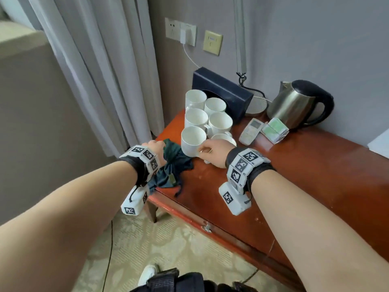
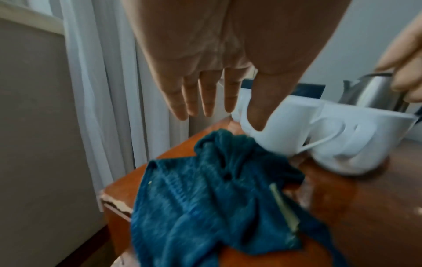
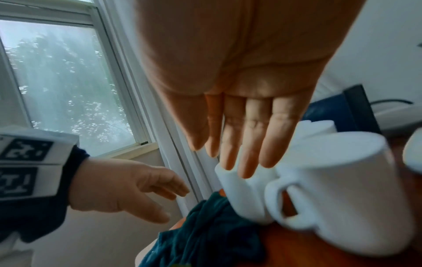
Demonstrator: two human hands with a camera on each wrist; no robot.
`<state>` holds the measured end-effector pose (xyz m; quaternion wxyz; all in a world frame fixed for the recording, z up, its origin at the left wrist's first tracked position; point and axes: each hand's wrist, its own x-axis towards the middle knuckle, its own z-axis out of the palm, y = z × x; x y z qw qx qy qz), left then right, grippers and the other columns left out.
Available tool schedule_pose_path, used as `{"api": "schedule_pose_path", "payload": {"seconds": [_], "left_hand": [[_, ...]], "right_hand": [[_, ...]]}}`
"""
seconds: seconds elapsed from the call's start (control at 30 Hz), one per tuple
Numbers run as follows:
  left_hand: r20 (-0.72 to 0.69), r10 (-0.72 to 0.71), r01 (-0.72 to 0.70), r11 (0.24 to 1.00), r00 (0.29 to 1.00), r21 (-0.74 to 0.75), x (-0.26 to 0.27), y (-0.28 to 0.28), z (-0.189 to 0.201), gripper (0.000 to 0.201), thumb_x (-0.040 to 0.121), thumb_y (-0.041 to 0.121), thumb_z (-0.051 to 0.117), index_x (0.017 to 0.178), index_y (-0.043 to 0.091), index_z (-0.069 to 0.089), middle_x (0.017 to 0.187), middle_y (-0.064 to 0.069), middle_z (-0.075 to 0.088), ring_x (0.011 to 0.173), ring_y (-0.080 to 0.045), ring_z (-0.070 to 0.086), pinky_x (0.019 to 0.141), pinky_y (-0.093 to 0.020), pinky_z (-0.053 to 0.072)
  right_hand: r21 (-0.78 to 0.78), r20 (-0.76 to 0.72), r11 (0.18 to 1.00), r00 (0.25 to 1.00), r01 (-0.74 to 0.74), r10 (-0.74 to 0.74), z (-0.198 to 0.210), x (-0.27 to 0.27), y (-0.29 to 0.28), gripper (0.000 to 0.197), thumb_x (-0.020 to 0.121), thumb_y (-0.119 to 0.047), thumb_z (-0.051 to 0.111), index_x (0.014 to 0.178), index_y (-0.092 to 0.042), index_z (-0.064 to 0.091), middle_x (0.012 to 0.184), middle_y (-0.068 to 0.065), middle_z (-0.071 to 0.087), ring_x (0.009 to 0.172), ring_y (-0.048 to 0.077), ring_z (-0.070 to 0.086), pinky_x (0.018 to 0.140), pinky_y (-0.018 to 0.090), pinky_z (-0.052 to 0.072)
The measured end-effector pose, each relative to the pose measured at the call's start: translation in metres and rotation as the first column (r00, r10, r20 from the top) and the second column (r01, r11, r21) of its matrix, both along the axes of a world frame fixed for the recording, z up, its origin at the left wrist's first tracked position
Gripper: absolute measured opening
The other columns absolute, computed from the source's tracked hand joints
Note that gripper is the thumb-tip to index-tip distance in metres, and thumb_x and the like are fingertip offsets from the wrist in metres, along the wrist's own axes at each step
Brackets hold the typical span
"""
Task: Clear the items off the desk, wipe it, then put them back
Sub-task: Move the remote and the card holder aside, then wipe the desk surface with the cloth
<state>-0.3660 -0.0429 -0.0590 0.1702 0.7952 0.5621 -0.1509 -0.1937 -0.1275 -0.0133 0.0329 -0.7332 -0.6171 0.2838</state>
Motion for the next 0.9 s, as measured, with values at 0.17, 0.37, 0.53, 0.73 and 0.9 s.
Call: {"api": "schedule_pose_path", "payload": {"seconds": [0.17,0.37,0.53,0.73,0.9], "left_hand": [[0.010,-0.168,0.168,0.982,0.986,-0.088,-0.022,0.010,-0.036,0.084,0.081,0.037,0.068,0.148,0.017,0.021,0.144,-0.010,0.038,0.131,-0.033,0.039,0.105,-0.042,0.039],[-0.015,-0.312,0.309,0.944,0.950,-0.118,-0.035,0.024,-0.049,0.051,0.088,0.018,0.059,0.136,0.016,0.042,0.132,-0.011,0.048,0.123,-0.031,0.045,0.098,-0.039,0.043],[0.050,-0.378,0.380,0.906,0.925,-0.189,-0.051,0.025,-0.044,0.048,0.088,0.035,0.060,0.133,0.024,0.049,0.137,-0.004,0.039,0.126,-0.026,0.040,0.103,-0.036,0.038],[0.353,-0.163,0.295,0.885,0.921,-0.360,-0.071,0.024,-0.027,0.030,0.088,0.018,0.061,0.117,0.016,0.053,0.115,-0.005,0.047,0.104,-0.025,0.051,0.086,-0.030,0.044],[0.634,0.030,0.232,0.916,0.773,-0.326,-0.073,0.021,-0.015,0.014,0.089,0.007,0.059,0.091,0.016,0.048,0.079,0.004,0.051,0.077,-0.016,0.048,0.069,-0.023,0.040]], "right_hand": [[-0.101,-0.050,0.992,0.996,0.074,-0.079,-0.041,-0.041,0.008,0.041,0.094,-0.025,0.051,0.134,-0.018,0.047,0.136,0.005,0.051,0.121,0.020,0.051,0.102,0.026,0.036],[-0.136,-0.005,0.978,0.987,0.159,-0.162,-0.067,-0.070,0.024,0.058,0.094,-0.024,0.052,0.146,-0.016,0.028,0.153,0.009,0.027,0.136,0.026,0.035,0.112,0.036,0.031],[-0.164,0.023,0.973,0.987,0.162,-0.161,-0.077,-0.082,0.028,0.060,0.093,-0.025,0.052,0.147,-0.016,0.025,0.151,0.010,0.026,0.136,0.028,0.035,0.111,0.038,0.032],[-0.173,0.047,0.976,0.991,0.132,-0.126,-0.083,-0.089,0.024,0.051,0.094,-0.023,0.049,0.143,-0.022,0.034,0.142,0.012,0.034,0.127,0.032,0.044,0.106,0.037,0.037],[-0.112,-0.090,0.984,0.985,0.140,-0.151,-0.084,-0.079,0.020,0.050,0.093,-0.025,0.046,0.142,-0.028,0.038,0.141,0.009,0.040,0.129,0.026,0.043,0.110,0.037,0.034]]}}
